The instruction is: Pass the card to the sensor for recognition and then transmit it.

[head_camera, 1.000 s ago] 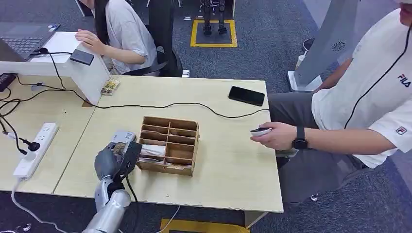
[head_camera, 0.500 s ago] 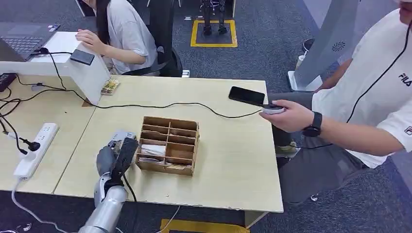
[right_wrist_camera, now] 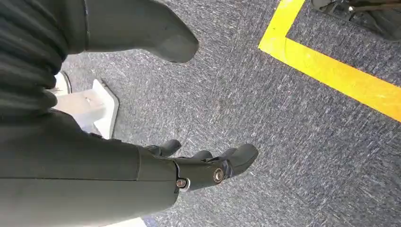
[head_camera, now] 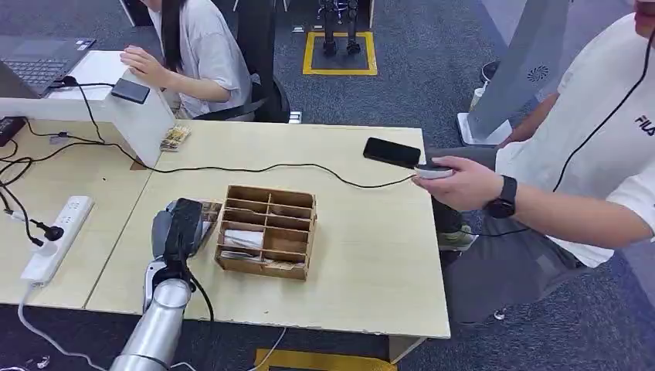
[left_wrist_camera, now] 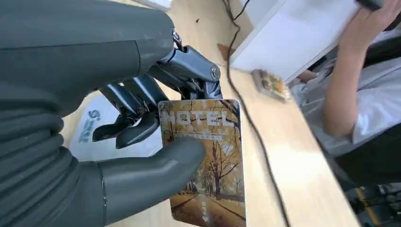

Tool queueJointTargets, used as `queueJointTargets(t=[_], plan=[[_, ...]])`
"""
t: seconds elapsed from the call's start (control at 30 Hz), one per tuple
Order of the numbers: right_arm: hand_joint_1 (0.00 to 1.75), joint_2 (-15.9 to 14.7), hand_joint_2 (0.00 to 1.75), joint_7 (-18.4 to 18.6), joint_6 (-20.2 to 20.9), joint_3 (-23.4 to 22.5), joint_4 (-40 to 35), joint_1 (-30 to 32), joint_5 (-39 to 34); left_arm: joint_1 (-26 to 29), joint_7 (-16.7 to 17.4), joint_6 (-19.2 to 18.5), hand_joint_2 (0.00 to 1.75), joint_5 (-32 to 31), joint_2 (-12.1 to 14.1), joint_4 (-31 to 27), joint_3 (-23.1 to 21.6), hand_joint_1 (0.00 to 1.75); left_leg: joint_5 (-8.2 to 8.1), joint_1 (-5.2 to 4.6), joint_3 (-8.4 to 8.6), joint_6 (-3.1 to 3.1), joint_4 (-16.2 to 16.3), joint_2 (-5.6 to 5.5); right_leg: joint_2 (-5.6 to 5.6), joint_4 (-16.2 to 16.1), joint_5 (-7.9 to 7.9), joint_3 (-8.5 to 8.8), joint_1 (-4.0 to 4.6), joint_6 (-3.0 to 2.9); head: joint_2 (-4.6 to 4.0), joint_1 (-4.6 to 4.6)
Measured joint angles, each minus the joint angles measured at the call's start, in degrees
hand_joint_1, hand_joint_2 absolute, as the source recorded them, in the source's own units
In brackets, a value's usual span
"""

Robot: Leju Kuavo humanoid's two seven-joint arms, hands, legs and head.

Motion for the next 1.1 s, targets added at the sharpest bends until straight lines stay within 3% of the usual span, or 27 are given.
queueJointTargets(t=[0.2,0.4,0.77,1.1], plan=[[0.00,0.1,1.75,-0.2,0.1,0.0,0.0,0.0,0.5,-0.3,3.8,0.0,1.75,-3.5,2.7,-2.4,-1.2,1.75,0.00,0.00,0.00,0.00,0.0,0.01,0.01,0.0,0.00,0.00,0.00,0.00,0.00,0.00],[0.00,0.2,1.75,-0.2,0.5,0.0,0.0,-0.1,1.1,-2.9,6.7,5.0,1.75,-13.5,4.6,3.3,-1.2,1.75,0.02,0.00,-0.01,-0.01,0.0,0.00,0.00,0.0,0.01,0.00,0.00,0.00,0.00,0.02],[0.00,0.3,1.75,0.2,1.2,0.1,0.0,-0.2,2.0,-4.6,6.9,7.6,1.75,-17.6,6.9,12.5,1.3,1.75,0.02,0.00,-0.02,-0.01,0.0,0.00,0.00,0.0,0.01,0.00,0.00,0.00,0.00,0.00],[0.00,0.4,1.75,0.0,1.1,0.1,0.0,-0.2,1.9,-4.8,6.7,6.4,1.75,-20.2,7.2,14.4,3.1,1.75,0.04,-0.01,0.00,0.00,0.0,0.00,0.00,0.0,0.04,0.01,-0.01,-0.01,0.00,0.00]])
